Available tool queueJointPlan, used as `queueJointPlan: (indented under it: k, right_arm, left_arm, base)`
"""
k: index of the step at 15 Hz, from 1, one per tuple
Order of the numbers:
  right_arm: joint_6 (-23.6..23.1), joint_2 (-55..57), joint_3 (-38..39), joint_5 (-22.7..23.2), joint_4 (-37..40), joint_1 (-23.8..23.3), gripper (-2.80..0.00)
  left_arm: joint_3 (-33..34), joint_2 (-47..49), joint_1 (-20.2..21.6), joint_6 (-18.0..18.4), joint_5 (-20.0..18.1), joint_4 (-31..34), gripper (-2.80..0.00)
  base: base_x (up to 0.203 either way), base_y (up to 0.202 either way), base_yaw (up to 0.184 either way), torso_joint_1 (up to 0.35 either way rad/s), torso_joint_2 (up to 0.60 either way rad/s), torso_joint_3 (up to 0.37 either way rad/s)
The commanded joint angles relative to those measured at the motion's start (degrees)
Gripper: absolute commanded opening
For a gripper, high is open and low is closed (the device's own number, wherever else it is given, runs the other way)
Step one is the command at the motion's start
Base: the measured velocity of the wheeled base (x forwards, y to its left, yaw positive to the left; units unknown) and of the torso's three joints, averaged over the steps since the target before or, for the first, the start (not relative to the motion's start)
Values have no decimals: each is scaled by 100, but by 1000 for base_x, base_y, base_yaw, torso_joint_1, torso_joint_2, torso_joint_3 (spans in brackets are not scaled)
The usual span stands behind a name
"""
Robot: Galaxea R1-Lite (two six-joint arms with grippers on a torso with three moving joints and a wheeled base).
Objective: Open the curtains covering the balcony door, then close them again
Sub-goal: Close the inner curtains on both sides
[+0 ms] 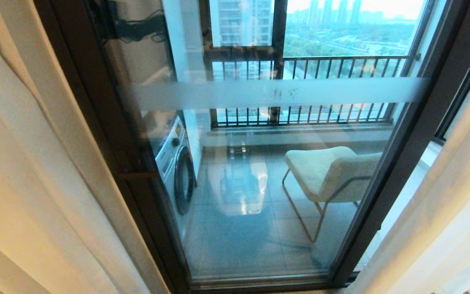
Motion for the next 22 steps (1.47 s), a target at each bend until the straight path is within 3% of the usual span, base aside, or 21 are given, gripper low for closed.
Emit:
queueJointPlan:
  k: [1,17,22]
  right_arm:
    - [-5,7,0,4,4,0,-280]
    - [-5,7,0,4,4,0,-280]
    - [-5,7,0,4,4,0,-280]
  left_arm:
    - [161,-208,-173,-13,-24,-13,-280]
    - [1552,-1397,-728,10,-33,-48,-280]
    - [1779,-1604,-1305,29,-33,-66,-280]
  base:
    - [0,0,0,0,0,0]
    - [0,0,0,0,0,0]
    - [0,0,0,0,0,0]
